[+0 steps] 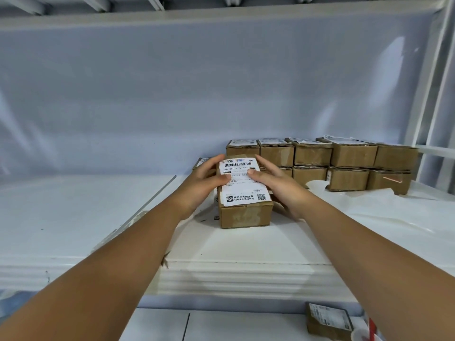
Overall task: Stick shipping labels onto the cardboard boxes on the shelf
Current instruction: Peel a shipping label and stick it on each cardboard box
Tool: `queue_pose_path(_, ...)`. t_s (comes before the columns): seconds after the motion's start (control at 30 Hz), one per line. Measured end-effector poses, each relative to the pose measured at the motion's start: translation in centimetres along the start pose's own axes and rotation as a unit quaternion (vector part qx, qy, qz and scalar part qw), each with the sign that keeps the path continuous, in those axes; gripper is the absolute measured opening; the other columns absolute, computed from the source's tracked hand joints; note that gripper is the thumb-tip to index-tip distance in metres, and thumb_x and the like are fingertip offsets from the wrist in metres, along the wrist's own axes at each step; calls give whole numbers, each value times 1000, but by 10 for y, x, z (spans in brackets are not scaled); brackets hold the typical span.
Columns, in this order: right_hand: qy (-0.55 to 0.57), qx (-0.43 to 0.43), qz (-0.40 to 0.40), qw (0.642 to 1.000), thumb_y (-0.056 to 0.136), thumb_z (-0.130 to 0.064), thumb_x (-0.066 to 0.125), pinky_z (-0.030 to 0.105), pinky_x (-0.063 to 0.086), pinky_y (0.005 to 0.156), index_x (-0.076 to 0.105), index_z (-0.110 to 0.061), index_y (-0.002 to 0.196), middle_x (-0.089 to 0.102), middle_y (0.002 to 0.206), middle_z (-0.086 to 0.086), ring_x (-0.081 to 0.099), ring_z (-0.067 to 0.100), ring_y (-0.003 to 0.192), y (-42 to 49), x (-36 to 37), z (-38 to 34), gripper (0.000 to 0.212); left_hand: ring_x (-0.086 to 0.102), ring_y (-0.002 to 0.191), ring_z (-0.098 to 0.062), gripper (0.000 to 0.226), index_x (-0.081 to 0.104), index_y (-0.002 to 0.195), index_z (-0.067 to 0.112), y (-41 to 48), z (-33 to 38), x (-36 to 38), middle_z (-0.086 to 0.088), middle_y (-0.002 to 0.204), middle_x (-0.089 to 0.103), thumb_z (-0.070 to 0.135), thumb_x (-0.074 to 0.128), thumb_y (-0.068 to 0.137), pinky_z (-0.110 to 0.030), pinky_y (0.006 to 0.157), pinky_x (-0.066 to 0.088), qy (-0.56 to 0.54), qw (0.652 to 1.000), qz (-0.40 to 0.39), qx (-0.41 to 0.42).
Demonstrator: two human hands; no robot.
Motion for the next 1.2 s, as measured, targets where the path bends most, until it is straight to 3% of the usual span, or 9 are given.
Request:
queue_pose_path(0.13,39,12,4,999,88,-24,65,31,51,85,40,-38,140,74,98,-7,69,11,93,-1,-2,0,60,59,110,-21,49,40,137,16,2,3,-6,-4,130,54,4,53,92,-28,91,48,-88,995,35,6)
queue_pose_path(0.3,74,13,10,997,87,-15,65,40,52,91,41,-31,141,75,97,-1,70,18,94,3,-6,4,61,62,89,-16,35,45,129,17,5,-6,-11,-3,97,66,15,50,95,-28,79,49,-189,979,63,-33)
queue_pose_path(0.47,97,34,15,995,89,-9,62,21,54,59,52,-26,135,74,93,1,71,11,72,2,-7,3,50,59,92,-20,26,57,117,17,1,-18,-4,-6,103,64,29,51,94,-34,73,52,-160,983,26,-91)
queue_pose_path(0.6,100,67,-7,993,90,-11,61,21,57,64,55,-25,133,74,92,-2,71,11,73,-2,1,8,46,60,97,-23,33,57,124,13,-4,-21,6,-9,115,64,23,55,92,-33,70,58,-168,980,-5,-109)
queue_pose_path(0.73,180,80,-15,980,92,-9,56,21,52,47,53,-28,131,73,93,3,71,14,65,-4,0,3,44,63,93,-23,38,53,128,11,-4,-17,7,-13,118,61,14,56,90,-33,63,57,-224,969,-8,-105)
queue_pose_path(0.9,198,83,-27,976,92,-1,51,24,53,47,52,-25,135,73,93,7,71,18,65,-8,1,1,49,61,95,-25,61,48,132,16,-7,-22,13,-12,121,57,24,66,75,-41,68,57,-243,961,-33,-131)
queue_pose_path(1.03,181,86,-61,978,90,1,51,25,56,53,52,-29,134,71,101,7,72,19,70,-12,10,-1,53,61,99,-29,61,50,130,22,-10,-27,17,-11,125,59,24,67,71,-49,80,55,-205,965,-56,-155)
queue_pose_path(1.2,176,81,-71,978,89,-4,52,26,57,57,54,-30,131,72,101,5,72,18,74,-14,11,-5,49,61,99,-27,62,50,131,22,-8,-28,17,-11,129,58,22,73,73,-43,74,57,-197,967,-54,-155)
Point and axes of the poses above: each hand's wrist, its own y-axis towards the middle knuckle, its own x-axis out of the palm, z = x × y, the point moved 9 cm from there along y, towards the middle knuckle
